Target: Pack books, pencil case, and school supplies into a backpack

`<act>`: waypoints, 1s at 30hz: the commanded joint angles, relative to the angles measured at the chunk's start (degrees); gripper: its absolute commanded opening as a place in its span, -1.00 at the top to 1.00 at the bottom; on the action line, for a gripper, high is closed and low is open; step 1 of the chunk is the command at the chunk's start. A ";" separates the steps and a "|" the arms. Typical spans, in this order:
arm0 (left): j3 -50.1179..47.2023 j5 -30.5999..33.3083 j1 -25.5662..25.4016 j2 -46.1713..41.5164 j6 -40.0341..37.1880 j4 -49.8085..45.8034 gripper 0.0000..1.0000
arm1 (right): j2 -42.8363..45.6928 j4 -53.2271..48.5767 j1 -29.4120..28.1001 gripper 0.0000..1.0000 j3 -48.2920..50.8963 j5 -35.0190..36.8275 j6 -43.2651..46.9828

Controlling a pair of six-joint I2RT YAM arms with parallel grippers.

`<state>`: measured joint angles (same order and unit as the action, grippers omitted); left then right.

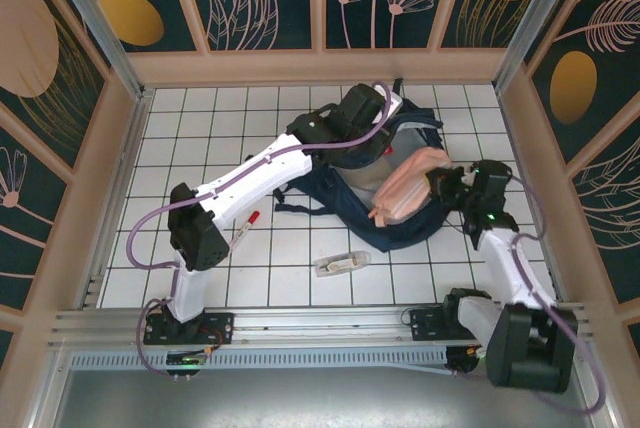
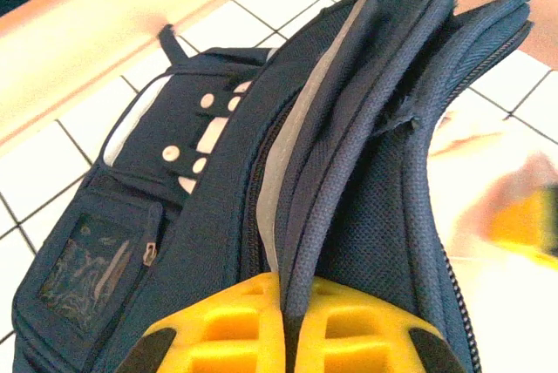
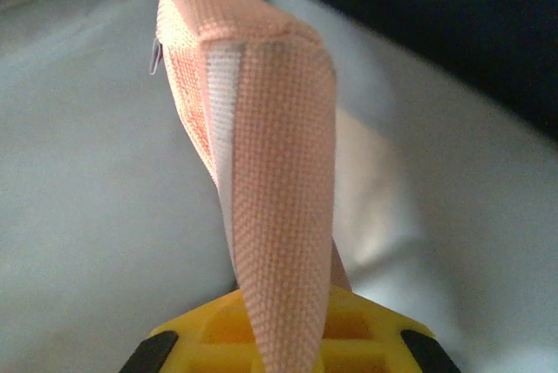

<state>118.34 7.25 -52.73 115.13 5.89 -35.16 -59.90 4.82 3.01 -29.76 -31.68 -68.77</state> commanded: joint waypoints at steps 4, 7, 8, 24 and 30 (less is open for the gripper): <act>7.50 -7.57 -0.38 -0.92 2.72 5.67 1.00 | -14.10 17.44 -9.70 1.00 -4.18 19.05 -13.77; 8.91 -6.73 -0.23 -1.07 2.90 4.86 1.00 | -15.14 7.24 -14.08 1.00 -7.34 30.06 -14.63; 8.88 -6.48 -0.11 -1.09 2.95 4.67 1.00 | -14.50 3.23 -15.31 1.00 -7.99 32.89 -15.40; 6.11 -9.52 0.58 -2.10 5.14 7.36 1.00 | -14.02 -9.28 -22.01 1.00 -7.47 41.42 -25.99; 5.58 -12.64 0.59 -2.19 6.06 7.80 1.00 | -23.97 15.97 -24.95 1.00 -4.23 44.13 -23.57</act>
<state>122.19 -2.13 -52.31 115.70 10.22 -38.39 -80.07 9.82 -20.64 -34.85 8.82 -92.92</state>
